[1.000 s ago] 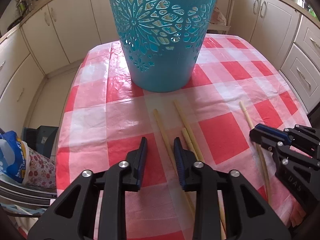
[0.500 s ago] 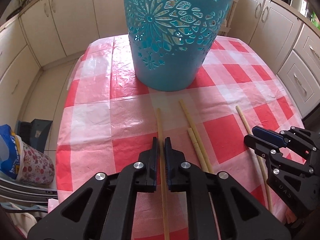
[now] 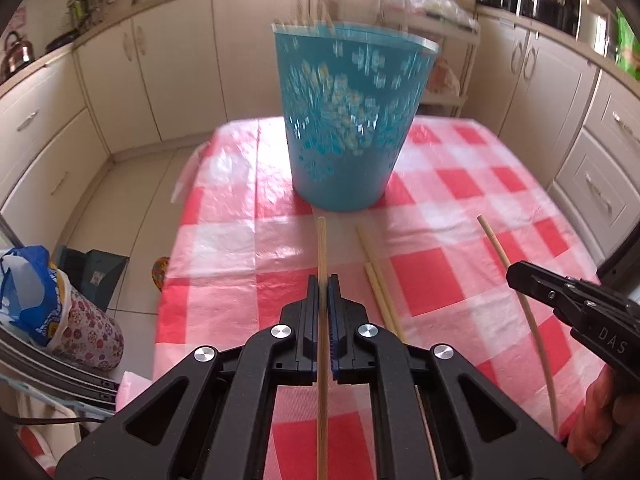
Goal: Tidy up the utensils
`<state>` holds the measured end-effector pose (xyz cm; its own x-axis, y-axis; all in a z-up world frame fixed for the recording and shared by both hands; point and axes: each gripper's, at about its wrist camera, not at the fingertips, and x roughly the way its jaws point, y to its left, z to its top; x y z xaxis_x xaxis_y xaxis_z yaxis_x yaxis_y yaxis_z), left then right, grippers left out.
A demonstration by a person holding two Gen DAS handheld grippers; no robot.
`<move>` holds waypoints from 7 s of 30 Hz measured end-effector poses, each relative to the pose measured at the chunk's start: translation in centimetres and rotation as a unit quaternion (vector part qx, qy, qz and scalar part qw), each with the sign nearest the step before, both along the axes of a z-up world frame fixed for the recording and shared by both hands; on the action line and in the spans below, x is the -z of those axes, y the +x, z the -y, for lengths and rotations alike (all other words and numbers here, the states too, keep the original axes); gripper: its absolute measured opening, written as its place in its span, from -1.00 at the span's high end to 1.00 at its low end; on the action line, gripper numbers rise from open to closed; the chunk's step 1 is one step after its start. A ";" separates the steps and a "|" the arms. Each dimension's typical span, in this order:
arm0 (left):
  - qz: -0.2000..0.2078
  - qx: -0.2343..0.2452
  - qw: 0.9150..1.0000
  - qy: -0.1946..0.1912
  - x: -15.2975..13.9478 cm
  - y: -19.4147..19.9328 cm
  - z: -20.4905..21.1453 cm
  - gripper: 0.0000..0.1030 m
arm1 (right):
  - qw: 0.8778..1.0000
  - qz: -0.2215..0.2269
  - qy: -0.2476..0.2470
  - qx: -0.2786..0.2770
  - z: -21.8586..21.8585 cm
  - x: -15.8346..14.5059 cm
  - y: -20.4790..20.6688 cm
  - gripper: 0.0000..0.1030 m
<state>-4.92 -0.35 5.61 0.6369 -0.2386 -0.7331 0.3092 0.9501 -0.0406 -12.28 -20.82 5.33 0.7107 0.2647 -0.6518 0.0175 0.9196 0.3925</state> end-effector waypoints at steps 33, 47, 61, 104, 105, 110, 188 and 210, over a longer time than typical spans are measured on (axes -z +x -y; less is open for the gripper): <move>0.197 -0.032 0.974 -0.111 -14.3 -12.4 -4.7 0.92 | 0.974 0.224 -0.017 0.012 -2.9 -16.1 -11.1 0.88; 0.240 -0.029 0.959 -0.146 -16.9 -12.8 -5.0 0.92 | 0.966 0.256 -0.014 0.024 -2.3 -17.7 -11.0 0.88; 0.246 -0.033 0.959 -0.138 -16.8 -12.0 -4.5 0.92 | 0.963 0.268 -0.015 0.025 -2.7 -18.2 -10.4 0.88; 0.251 -0.040 0.933 -0.253 -16.7 10.6 -0.1 0.92 | 0.953 0.297 -0.003 0.059 -0.2 -18.6 4.8 0.88; 0.253 -0.047 0.930 -0.262 -16.6 11.3 -0.1 0.92 | 0.953 0.298 -0.003 0.060 -0.1 -18.6 5.3 0.88; 0.251 -0.077 0.923 -0.282 -15.1 14.4 0.1 0.92 | 0.951 0.301 0.000 0.066 0.0 -18.3 8.9 0.88; 0.195 -0.101 0.974 -0.052 -17.7 -23.9 -6.6 -0.85 | 0.980 0.174 -0.088 0.048 -4.9 -17.2 -23.3 -0.79; 0.193 -0.095 0.975 -0.060 -18.5 -25.2 -6.8 -0.85 | 0.977 0.187 -0.093 0.041 -5.6 -17.7 -25.0 -0.83</move>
